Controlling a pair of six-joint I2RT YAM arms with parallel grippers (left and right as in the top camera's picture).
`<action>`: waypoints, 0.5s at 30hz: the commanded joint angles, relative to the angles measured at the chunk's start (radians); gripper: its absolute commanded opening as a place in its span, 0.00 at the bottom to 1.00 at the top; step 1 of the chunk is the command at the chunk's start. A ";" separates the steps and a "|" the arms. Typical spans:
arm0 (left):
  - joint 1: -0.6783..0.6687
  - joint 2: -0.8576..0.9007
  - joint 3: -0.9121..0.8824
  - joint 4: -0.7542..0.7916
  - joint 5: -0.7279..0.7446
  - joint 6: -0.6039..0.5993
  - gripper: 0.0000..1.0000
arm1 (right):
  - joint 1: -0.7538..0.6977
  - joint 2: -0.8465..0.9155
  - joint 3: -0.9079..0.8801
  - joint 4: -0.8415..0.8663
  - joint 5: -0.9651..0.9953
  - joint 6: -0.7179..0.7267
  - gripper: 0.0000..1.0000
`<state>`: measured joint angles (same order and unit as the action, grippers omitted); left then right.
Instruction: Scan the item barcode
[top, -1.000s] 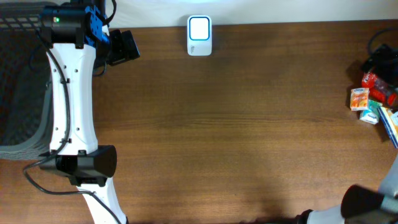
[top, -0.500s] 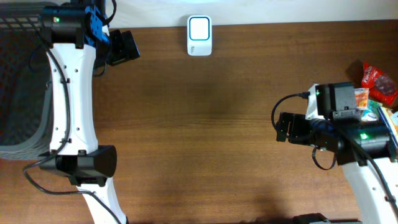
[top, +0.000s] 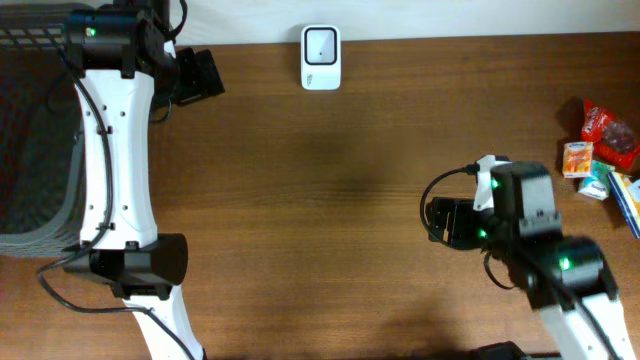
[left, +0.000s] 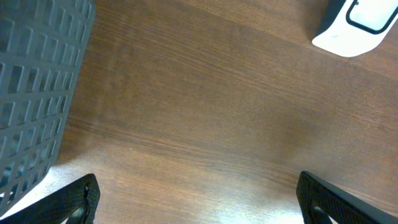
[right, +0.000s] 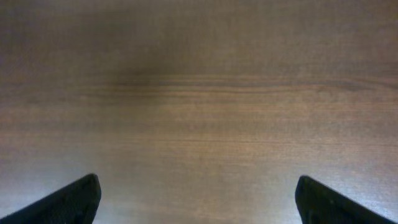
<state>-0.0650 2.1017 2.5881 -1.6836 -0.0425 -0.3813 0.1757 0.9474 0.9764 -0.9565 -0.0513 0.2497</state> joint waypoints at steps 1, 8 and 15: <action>0.001 -0.019 0.006 -0.002 -0.009 0.009 0.99 | 0.007 -0.184 -0.149 0.142 0.000 -0.010 0.99; 0.001 -0.019 0.006 -0.002 -0.009 0.009 0.99 | -0.125 -0.684 -0.506 0.348 0.005 -0.031 0.99; 0.001 -0.019 0.006 -0.002 -0.009 0.009 0.99 | -0.125 -0.921 -0.719 0.552 -0.006 -0.056 0.98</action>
<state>-0.0650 2.1010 2.5881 -1.6848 -0.0425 -0.3813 0.0574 0.0433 0.2806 -0.4332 -0.0513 0.2020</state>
